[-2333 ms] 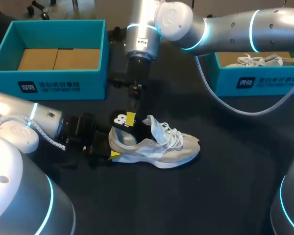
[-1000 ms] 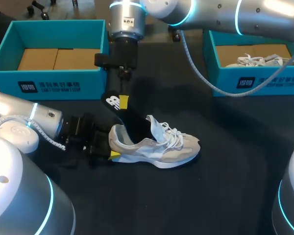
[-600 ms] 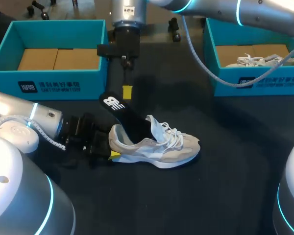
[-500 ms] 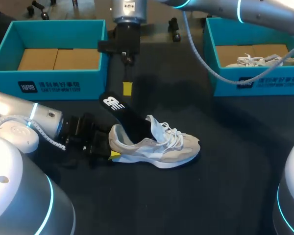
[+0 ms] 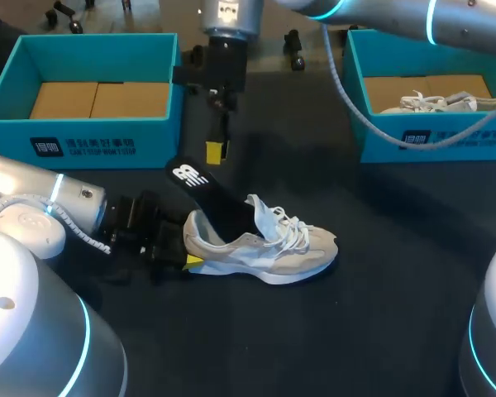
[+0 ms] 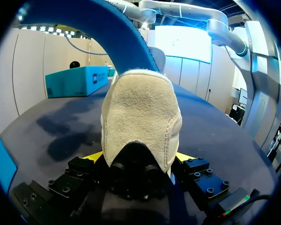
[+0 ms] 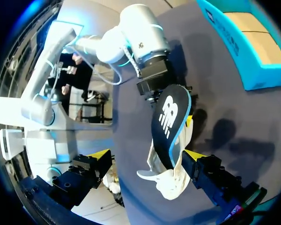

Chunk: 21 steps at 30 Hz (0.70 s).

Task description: Take the shoe out of the shoebox, open the shoe tongue, remove and reinsert the insole, then place the shoe into the shoebox

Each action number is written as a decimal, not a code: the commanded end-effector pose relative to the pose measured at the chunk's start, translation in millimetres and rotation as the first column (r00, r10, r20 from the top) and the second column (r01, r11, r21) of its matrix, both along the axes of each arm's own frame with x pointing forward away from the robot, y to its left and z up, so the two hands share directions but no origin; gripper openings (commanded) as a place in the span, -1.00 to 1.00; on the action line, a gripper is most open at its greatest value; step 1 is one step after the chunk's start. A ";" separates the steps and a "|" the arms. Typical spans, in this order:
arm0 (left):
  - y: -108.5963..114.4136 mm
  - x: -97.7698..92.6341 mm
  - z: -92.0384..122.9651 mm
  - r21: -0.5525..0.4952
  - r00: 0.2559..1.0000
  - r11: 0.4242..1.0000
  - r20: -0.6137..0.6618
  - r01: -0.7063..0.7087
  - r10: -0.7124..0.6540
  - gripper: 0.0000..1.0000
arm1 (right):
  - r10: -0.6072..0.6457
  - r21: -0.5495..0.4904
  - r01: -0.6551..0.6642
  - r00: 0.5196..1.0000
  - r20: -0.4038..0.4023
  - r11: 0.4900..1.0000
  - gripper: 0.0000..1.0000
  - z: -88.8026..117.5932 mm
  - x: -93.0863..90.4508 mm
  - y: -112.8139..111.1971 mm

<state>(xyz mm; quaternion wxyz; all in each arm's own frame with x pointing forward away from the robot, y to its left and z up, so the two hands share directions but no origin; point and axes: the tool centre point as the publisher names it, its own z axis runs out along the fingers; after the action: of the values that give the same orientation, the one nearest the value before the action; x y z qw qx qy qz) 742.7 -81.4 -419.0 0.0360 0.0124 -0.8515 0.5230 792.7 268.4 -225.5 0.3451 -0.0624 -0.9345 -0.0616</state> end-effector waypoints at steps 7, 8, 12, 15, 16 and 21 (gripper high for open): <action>-1.0 1.1 -1.1 0.003 1.000 1.000 -0.001 0.002 -0.002 -1.00 | -0.268 0.101 0.256 0.954 0.132 0.961 1.00 -15.0 -19.7 5.0; -1.0 1.1 -1.1 0.003 1.000 1.000 -0.001 0.002 -0.002 -1.00 | -0.279 0.103 0.267 0.950 0.137 0.958 1.00 -15.2 -20.1 5.2; -1.0 1.1 -1.1 0.003 1.000 1.000 -0.001 0.002 -0.002 -1.00 | -0.324 0.120 0.308 0.934 0.148 0.944 1.00 -18.0 -22.1 4.9; -1.0 1.1 -1.1 0.003 1.000 1.000 -0.001 0.002 -0.002 -1.00 | -0.326 0.123 0.310 0.935 0.142 0.943 1.00 -22.8 -21.0 5.9; -1.0 1.1 -1.1 0.003 1.000 1.000 -0.001 0.002 -0.002 -1.00 | -0.326 0.126 0.310 0.935 0.136 0.942 1.00 -26.0 -20.1 6.8; -1.0 1.1 -1.1 0.003 1.000 1.000 -0.001 0.002 -0.002 -1.00 | -0.322 0.142 0.306 0.940 0.110 0.941 0.73 -37.7 -15.5 8.3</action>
<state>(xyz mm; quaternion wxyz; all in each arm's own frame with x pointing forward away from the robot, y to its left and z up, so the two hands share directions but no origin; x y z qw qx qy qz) 742.8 -81.3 -419.1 0.0360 0.0125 -0.8515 0.5230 775.6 277.5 -253.8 0.2697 -0.1792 -0.9355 -0.1414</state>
